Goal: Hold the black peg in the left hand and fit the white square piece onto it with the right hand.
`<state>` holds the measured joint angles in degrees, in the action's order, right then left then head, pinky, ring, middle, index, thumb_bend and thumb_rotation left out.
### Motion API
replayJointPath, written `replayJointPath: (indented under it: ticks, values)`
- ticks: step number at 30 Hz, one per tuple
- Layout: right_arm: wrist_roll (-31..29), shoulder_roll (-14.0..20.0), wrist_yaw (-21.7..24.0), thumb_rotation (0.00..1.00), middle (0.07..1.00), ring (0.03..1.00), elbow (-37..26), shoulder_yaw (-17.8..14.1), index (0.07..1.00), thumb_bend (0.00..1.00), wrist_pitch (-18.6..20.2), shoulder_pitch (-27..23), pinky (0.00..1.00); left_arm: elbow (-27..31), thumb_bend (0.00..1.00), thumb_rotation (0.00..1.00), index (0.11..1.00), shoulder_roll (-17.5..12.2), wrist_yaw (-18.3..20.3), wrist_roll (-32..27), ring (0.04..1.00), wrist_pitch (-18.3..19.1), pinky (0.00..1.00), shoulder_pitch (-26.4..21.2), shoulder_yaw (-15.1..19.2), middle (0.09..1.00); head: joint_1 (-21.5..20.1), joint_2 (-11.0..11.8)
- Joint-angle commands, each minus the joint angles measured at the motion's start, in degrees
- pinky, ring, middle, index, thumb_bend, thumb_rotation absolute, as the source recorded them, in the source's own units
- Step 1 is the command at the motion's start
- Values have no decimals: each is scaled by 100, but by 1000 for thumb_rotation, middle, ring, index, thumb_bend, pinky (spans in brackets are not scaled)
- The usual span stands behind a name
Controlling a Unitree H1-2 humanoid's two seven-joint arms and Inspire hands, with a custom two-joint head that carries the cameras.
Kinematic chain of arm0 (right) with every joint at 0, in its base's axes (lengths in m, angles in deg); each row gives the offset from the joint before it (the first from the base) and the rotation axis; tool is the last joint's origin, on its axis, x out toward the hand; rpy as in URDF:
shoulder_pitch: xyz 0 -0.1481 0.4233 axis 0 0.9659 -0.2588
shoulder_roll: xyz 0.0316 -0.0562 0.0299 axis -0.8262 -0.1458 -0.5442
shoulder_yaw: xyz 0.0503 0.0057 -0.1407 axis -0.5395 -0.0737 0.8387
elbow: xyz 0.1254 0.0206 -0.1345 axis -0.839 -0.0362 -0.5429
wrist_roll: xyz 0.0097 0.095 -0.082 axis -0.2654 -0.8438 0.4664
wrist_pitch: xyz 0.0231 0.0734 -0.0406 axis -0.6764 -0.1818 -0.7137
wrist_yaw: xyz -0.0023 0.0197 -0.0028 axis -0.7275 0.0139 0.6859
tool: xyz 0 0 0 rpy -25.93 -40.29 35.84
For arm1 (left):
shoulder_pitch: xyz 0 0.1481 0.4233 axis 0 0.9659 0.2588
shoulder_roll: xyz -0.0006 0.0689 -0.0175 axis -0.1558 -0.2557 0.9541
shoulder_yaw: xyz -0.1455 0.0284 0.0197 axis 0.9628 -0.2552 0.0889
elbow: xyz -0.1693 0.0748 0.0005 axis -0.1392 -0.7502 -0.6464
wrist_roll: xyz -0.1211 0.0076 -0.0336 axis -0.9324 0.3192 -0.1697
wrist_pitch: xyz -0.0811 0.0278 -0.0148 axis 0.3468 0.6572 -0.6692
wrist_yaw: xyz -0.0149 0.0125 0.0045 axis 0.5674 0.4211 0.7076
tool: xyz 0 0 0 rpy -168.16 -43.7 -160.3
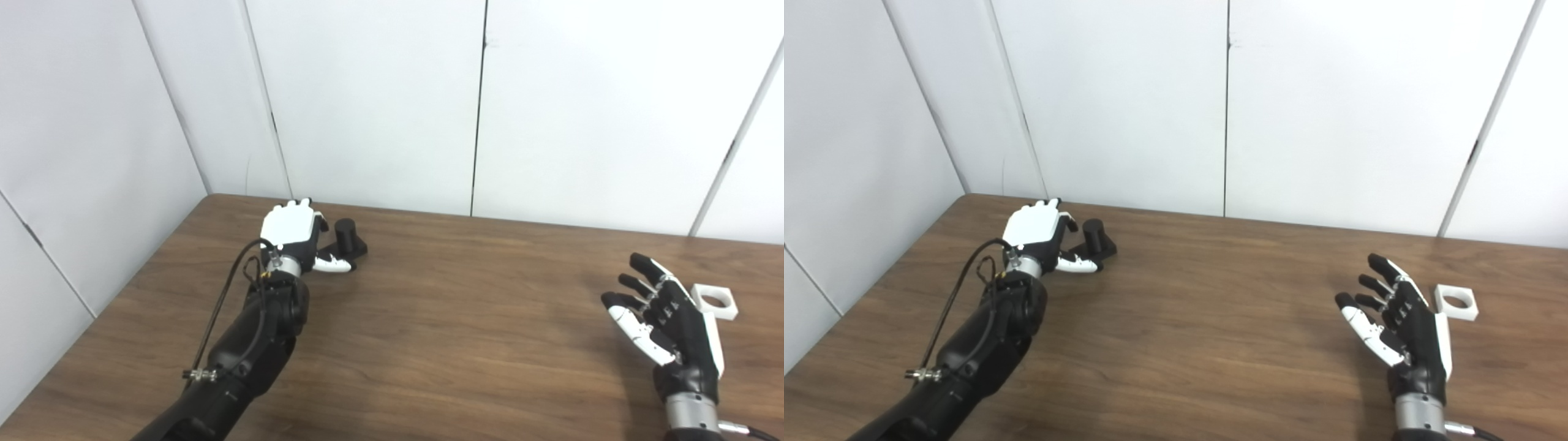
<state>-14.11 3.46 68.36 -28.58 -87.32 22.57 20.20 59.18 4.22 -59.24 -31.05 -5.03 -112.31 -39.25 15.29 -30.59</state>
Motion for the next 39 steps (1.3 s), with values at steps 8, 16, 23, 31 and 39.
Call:
replayJointPath:
  ticks: [8,16,23,31,39]
  values:
    - [5,12,-3,220,842,780,-96,-9,780,625,-113,-59,682,-351,944,499,683,-62,-558,-239,1000,-133,1000,-319,51,1000,-40,-27]
    - [87,-2,-52,198,839,783,-201,-13,776,603,-30,-15,693,-807,932,479,683,-25,-822,-361,1000,-214,1000,-432,-22,1000,-108,-45]
    - [88,5,-56,204,848,781,-254,-31,780,605,-52,5,678,-1094,919,463,679,2,-999,-522,1000,-356,1000,-517,-61,1000,-148,-75]
    - [76,-26,-57,184,842,784,-336,-27,780,587,-25,49,675,-1274,929,458,671,47,-1086,-759,1000,-547,1000,-599,-83,1000,-207,-119]
    - [176,-30,-102,223,843,780,-399,-14,786,593,-4,95,664,-1411,924,435,649,131,-1195,-1029,1000,-737,1000,-657,-69,1000,-257,-163]
